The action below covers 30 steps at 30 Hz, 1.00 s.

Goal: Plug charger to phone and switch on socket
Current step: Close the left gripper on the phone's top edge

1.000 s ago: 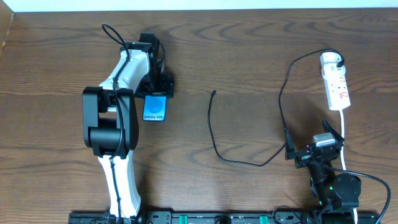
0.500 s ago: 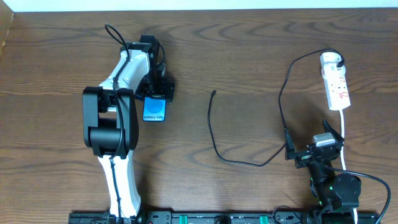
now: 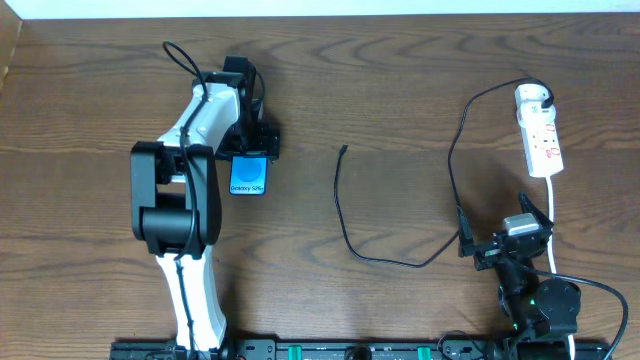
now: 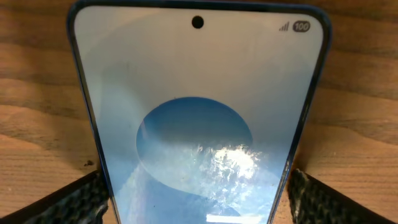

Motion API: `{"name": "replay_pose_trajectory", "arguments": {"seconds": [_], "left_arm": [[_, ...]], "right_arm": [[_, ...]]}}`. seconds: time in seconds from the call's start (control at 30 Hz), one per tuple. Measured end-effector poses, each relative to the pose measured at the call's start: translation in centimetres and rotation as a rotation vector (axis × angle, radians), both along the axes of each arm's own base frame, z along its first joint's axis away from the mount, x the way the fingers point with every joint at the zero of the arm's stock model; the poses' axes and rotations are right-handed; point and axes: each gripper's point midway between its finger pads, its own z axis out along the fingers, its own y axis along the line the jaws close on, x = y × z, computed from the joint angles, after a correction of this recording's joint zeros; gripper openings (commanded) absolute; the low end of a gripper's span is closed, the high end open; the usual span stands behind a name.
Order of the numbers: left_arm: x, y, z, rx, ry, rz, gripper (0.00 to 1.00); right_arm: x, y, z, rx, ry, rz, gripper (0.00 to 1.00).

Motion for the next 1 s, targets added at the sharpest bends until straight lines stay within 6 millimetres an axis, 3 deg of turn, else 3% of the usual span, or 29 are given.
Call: {"name": "replay_pose_trajectory", "arguments": {"seconds": [0.27,1.0], "left_arm": [[-0.1,0.0,0.0,-0.001,-0.005,0.007,0.74],[-1.0,0.0,0.4,-0.001,0.036,0.009,0.69]], "right_arm": [[0.0,0.0,0.0,0.0,0.0,0.0,0.99],[0.0,0.0,0.0,0.0,0.0,0.0,0.99]]}}
